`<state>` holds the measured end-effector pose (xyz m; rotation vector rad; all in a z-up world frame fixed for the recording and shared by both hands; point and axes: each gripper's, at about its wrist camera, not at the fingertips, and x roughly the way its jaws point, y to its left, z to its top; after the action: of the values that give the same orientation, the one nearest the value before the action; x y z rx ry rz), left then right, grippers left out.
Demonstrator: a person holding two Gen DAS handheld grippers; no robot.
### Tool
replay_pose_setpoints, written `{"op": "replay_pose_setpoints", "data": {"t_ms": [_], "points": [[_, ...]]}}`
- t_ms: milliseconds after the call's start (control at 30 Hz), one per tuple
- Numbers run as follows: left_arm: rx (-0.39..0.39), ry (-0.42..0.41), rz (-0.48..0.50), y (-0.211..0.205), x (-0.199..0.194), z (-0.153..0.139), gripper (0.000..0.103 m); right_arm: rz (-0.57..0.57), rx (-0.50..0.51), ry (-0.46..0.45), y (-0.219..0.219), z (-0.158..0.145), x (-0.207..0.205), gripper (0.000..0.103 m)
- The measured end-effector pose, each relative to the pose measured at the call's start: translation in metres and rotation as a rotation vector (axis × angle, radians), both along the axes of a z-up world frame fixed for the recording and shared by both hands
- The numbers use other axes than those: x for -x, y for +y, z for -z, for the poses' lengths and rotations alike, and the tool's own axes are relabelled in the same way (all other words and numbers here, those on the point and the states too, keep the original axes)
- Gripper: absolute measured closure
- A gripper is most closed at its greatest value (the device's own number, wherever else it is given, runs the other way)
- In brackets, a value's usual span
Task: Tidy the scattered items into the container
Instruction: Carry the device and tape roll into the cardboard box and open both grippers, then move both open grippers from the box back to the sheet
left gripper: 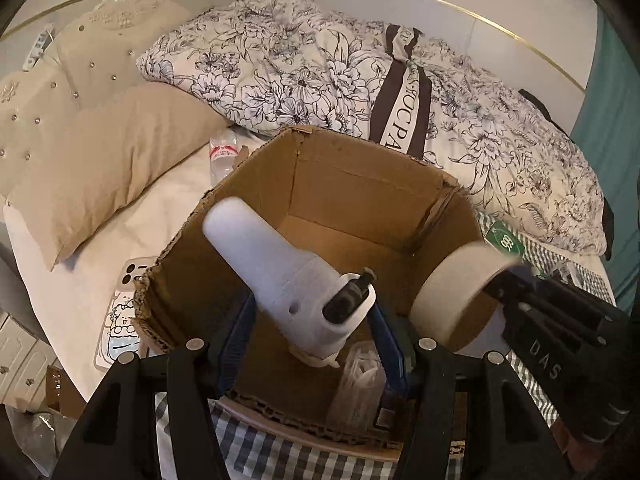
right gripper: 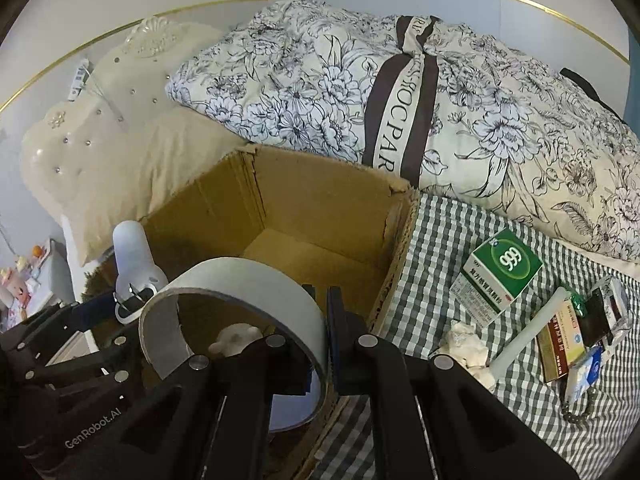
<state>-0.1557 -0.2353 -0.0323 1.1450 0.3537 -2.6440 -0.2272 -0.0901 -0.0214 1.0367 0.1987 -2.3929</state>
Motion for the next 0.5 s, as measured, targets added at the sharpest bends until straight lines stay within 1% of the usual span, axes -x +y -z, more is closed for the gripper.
{"op": "replay_pose_setpoints", "data": {"t_ms": [33,67,100,133,167,233,267,500], "points": [[0.006,-0.001,-0.001,0.001,0.000,0.000,0.035,0.003,0.002,0.000,0.001,0.002,0.000,0.081],[0.029,-0.002,-0.023,0.001,-0.001,-0.002,0.026,0.007,0.000,0.000,0.002,0.003,0.000,0.068],[0.044,-0.004,-0.038,0.001,-0.002,-0.003,0.011,0.036,-0.016,0.012,0.004,0.003,0.000,0.045],[0.050,0.001,-0.051,0.000,-0.003,-0.005,0.005,0.063,-0.024,0.029,0.008,0.002,-0.001,0.038],[0.041,0.010,-0.053,-0.002,-0.005,-0.006,0.001,0.067,-0.012,0.032,0.012,0.001,0.000,0.038],[0.020,0.022,-0.047,-0.002,-0.008,-0.009,0.001,0.070,0.036,0.014,0.024,-0.002,0.001,0.038],[0.023,0.022,-0.050,-0.001,-0.009,-0.010,0.001,0.081,0.046,0.013,0.029,-0.004,0.000,0.038],[0.025,0.021,-0.026,0.022,-0.022,-0.016,0.001,0.143,0.115,0.039,0.077,-0.022,-0.017,0.038]]}}
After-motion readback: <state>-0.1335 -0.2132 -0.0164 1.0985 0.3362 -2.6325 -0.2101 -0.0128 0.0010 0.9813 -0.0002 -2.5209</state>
